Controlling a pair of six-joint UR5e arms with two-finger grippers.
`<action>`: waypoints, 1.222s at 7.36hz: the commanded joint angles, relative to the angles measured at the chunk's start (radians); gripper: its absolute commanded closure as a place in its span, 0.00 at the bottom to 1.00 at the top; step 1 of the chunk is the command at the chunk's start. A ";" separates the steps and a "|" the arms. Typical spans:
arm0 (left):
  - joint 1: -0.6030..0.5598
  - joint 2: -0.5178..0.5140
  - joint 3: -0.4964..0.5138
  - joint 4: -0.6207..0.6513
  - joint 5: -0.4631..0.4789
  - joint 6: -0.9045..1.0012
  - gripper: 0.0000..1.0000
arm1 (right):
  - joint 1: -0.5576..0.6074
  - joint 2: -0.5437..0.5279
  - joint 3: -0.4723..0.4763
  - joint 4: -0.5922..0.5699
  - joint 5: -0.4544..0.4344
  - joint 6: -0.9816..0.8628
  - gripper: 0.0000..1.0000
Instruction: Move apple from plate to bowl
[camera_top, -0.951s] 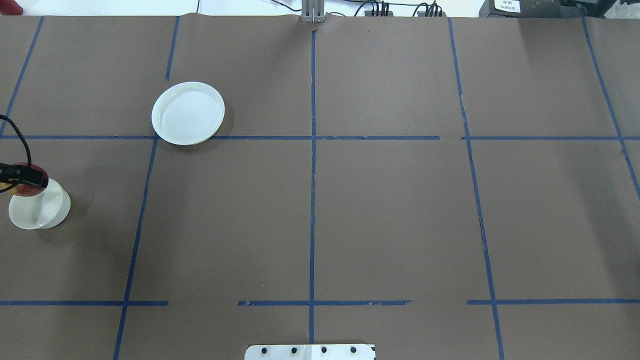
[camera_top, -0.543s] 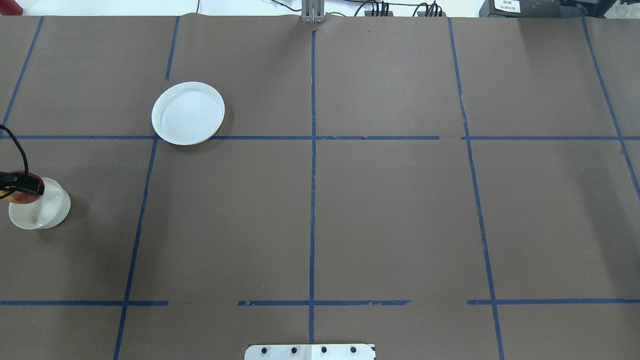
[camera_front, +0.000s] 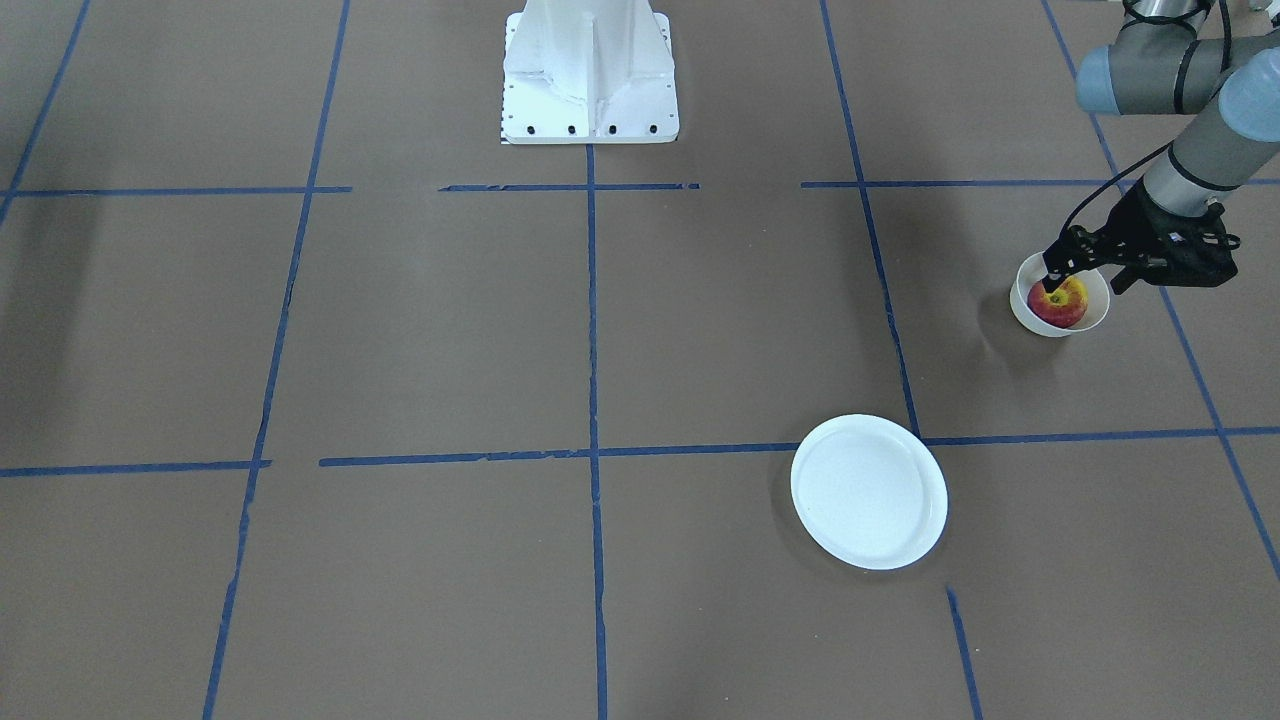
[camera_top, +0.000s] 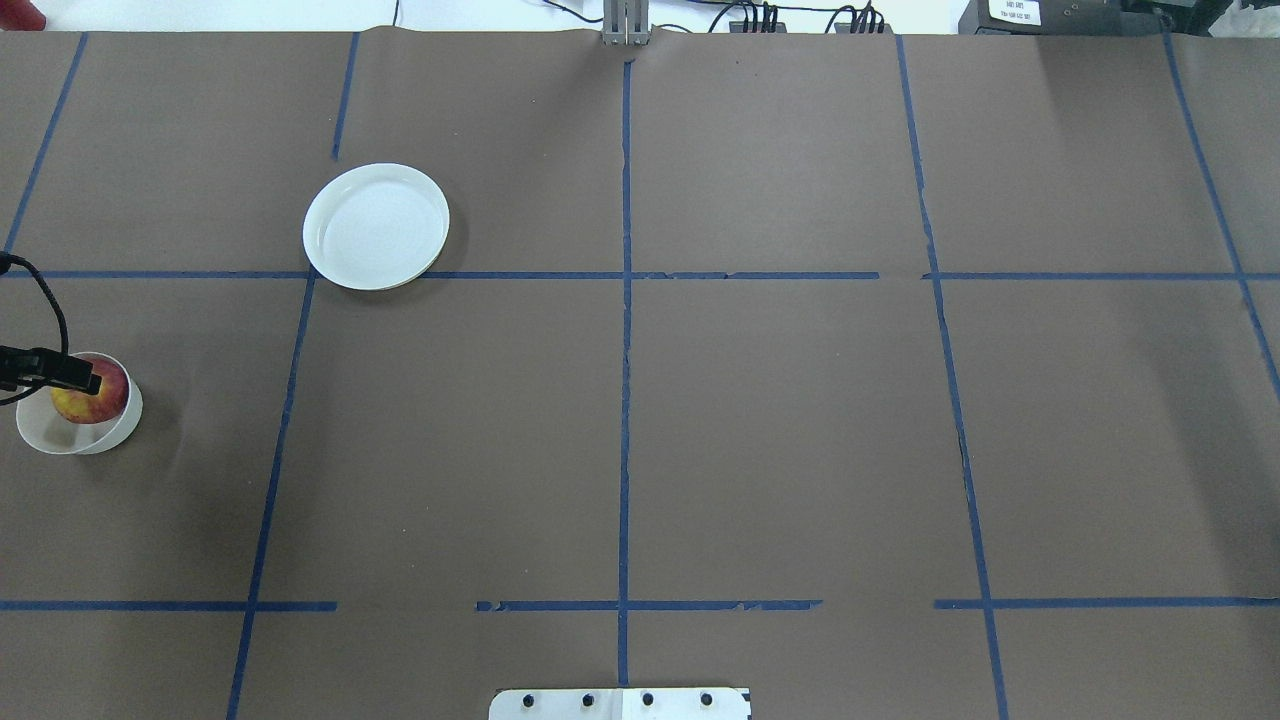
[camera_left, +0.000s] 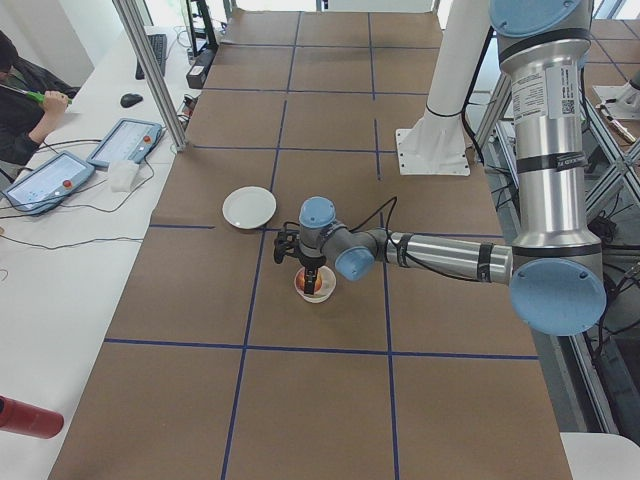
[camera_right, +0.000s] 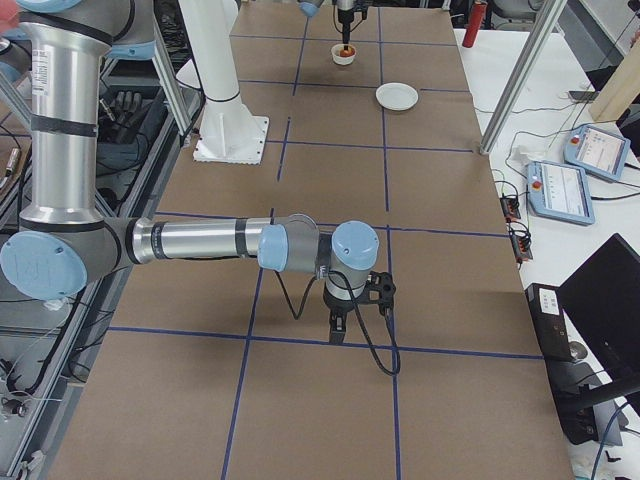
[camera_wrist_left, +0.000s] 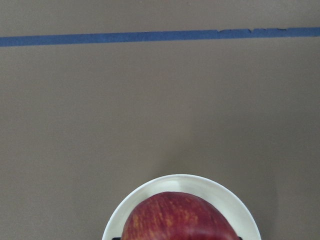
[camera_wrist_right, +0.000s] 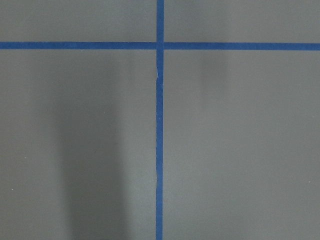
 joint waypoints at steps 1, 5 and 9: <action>-0.002 -0.003 -0.025 0.014 -0.014 0.002 0.00 | 0.000 0.000 0.000 0.000 0.000 0.000 0.00; -0.196 -0.177 -0.072 0.396 -0.103 0.365 0.00 | 0.001 0.000 0.000 0.000 0.000 0.000 0.00; -0.497 -0.201 -0.049 0.552 -0.178 0.898 0.00 | 0.000 0.000 0.000 0.000 0.000 0.001 0.00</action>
